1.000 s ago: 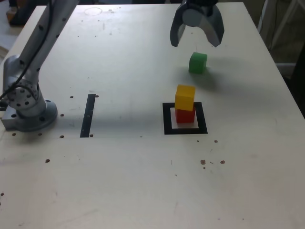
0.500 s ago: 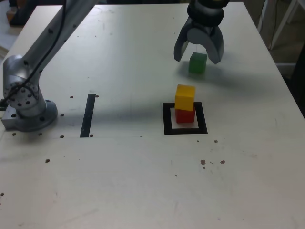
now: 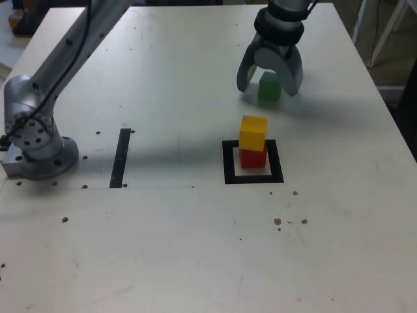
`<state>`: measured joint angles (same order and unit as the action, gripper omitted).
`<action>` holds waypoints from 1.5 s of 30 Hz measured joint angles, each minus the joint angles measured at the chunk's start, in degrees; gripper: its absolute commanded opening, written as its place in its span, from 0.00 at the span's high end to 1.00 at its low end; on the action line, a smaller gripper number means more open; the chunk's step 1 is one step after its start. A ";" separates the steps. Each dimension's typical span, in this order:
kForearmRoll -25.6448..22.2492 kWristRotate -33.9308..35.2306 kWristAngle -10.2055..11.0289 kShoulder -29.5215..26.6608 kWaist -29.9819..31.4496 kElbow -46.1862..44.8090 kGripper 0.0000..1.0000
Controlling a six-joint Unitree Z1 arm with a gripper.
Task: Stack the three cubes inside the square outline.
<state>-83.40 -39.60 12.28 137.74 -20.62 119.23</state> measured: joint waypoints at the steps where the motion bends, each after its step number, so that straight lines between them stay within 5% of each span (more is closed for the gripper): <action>1: 0.02 -0.12 0.00 0.00 0.00 -0.01 0.17; 12: 0.92 0.98 0.06 -0.73 0.13 -1.52 0.35; 22: 3.84 2.39 3.96 -2.15 1.37 -4.13 0.59; 40: 3.87 1.84 3.01 -2.97 1.49 -4.45 0.62; 45: 2.54 3.79 4.48 -4.86 2.97 -4.10 0.62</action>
<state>-80.86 -35.81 16.76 132.88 -17.65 115.13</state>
